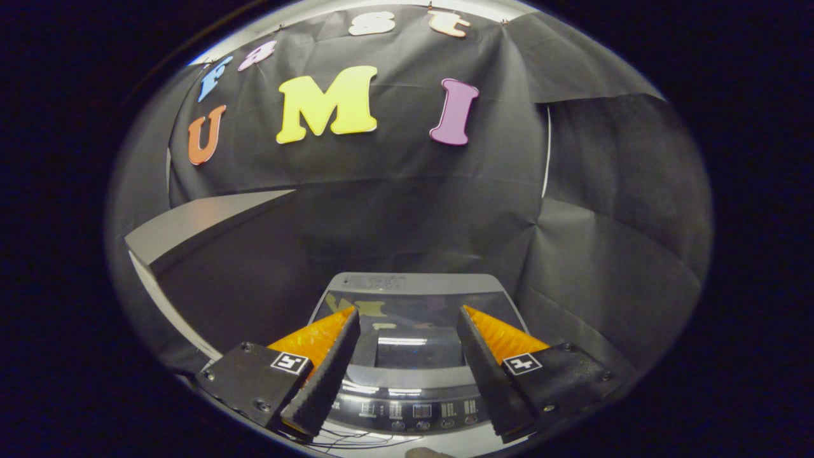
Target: Put the clothes into the washing machine and then close the washing machine lid.
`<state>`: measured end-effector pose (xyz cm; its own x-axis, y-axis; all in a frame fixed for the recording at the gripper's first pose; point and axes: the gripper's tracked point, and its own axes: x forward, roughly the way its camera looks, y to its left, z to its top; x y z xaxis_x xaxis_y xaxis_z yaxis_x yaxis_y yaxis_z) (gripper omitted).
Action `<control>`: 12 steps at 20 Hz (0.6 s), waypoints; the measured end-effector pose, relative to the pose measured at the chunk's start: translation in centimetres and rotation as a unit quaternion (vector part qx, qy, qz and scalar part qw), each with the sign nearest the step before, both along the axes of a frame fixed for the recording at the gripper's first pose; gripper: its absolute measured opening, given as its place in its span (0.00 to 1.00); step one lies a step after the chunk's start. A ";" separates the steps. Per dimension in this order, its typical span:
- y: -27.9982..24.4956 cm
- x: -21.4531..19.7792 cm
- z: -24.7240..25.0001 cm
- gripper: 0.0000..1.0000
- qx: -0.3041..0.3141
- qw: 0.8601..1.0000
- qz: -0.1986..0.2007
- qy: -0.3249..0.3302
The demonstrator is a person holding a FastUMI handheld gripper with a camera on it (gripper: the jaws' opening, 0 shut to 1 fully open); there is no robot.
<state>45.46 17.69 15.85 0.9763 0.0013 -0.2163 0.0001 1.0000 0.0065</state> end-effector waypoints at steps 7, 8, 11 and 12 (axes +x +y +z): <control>1.9 -16.8 0.5 0.96 -0.002 0.999 -0.032 -0.037; 2.3 -19.2 0.7 0.96 -0.006 0.998 -0.036 -0.044; 2.7 -25.7 1.3 0.96 -0.007 0.997 -0.049 -0.062; 2.7 -27.6 1.7 0.96 -0.005 0.996 -0.051 -0.069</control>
<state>17.89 20.41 17.57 0.9917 -0.1006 -0.0803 0.1013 0.9949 0.0041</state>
